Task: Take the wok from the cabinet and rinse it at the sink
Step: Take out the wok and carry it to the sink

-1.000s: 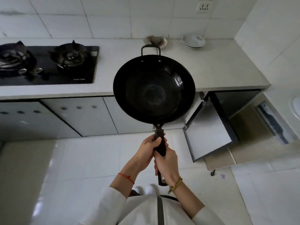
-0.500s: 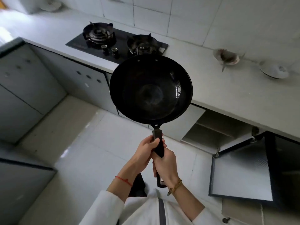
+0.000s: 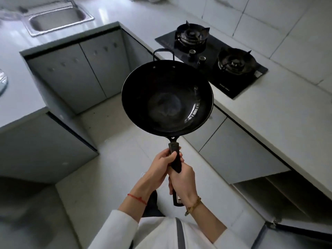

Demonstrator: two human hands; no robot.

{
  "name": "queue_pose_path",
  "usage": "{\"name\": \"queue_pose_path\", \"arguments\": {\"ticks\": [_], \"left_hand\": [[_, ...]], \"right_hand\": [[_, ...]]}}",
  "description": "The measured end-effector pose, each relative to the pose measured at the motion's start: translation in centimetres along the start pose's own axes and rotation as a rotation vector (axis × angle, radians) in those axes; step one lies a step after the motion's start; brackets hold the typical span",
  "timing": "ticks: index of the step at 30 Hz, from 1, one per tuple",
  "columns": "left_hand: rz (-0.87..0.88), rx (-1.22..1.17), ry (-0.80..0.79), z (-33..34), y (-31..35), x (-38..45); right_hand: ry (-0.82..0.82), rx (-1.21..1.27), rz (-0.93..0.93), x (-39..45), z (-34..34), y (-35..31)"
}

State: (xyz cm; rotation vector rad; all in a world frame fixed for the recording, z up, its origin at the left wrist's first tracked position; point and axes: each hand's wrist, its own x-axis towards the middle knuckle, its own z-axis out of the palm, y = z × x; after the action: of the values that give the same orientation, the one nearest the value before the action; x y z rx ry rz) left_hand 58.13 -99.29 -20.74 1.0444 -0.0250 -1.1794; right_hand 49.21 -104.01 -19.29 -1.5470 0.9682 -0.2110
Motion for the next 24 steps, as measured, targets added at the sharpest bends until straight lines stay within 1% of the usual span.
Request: {"name": "queue_pose_path", "arguments": {"ticks": [6,12,15,24], "left_hand": [[0.083,-0.037,0.066,-4.8,7.2,3.7],[0.126,-0.036,0.129,-9.8,15.4,7.5],[0.153,0.001,0.159,-11.6,19.1,9.0],[0.186,-0.035,0.193,-15.9,27.9,15.7]], "right_hand": [[-0.086,-0.032,0.007,6.5,5.9,-5.0],[-0.149,-0.032,-0.011,12.9,12.4,-10.5],[-0.159,-0.036,-0.020,15.8,15.2,-12.9],[-0.174,-0.047,-0.048,25.1,21.1,-18.4]]}}
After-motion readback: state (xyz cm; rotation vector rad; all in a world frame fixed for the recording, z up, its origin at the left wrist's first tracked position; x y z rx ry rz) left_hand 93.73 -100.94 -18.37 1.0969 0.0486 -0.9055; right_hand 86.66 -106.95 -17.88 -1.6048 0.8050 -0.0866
